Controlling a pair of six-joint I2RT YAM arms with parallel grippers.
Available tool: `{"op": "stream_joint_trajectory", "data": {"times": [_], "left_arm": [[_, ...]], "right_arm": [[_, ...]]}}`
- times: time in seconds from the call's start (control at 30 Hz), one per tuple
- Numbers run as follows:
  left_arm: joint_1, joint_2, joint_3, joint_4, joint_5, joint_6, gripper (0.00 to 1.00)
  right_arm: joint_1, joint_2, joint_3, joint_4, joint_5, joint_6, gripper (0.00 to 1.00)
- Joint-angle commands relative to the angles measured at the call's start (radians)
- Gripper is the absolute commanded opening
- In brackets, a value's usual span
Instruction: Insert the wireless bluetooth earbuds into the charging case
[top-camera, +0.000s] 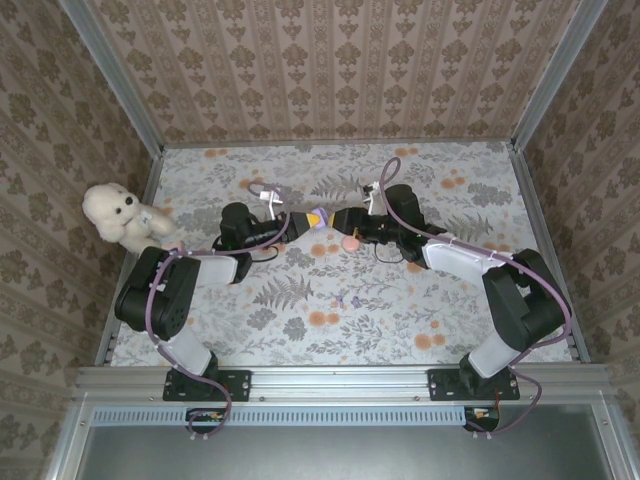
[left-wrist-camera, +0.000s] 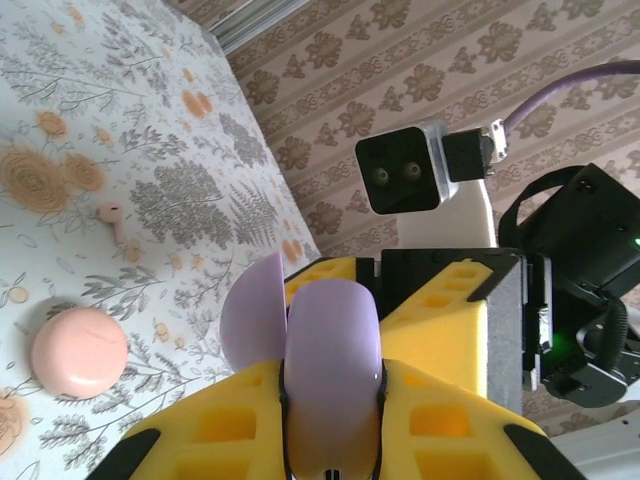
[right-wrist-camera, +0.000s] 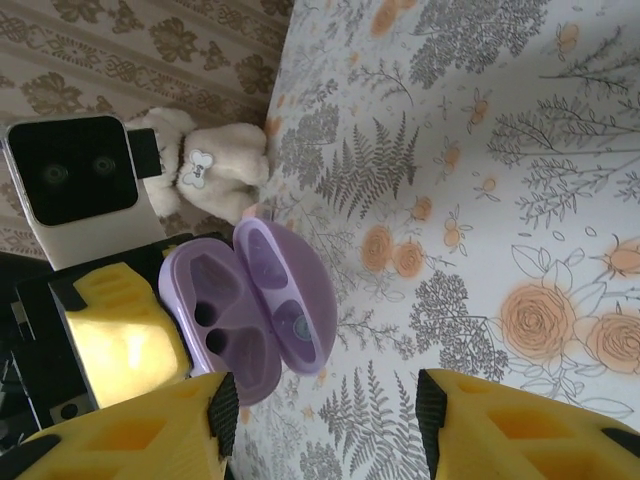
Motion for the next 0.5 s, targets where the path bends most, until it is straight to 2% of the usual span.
{"op": "stream_joint_trajectory", "data": {"times": [0.0,0.47], "left_arm": [[-0.008,0.004,0.027,0.093,0.026,-0.037,0.00],[-0.036,0.004,0.051,0.058,0.030,-0.016,0.00]], "right_arm": [[-0.008,0.015,0.033,0.021,-0.024,-0.010,0.53],[-0.013,0.065,0.059,0.021,-0.024,-0.006,0.48]]}}
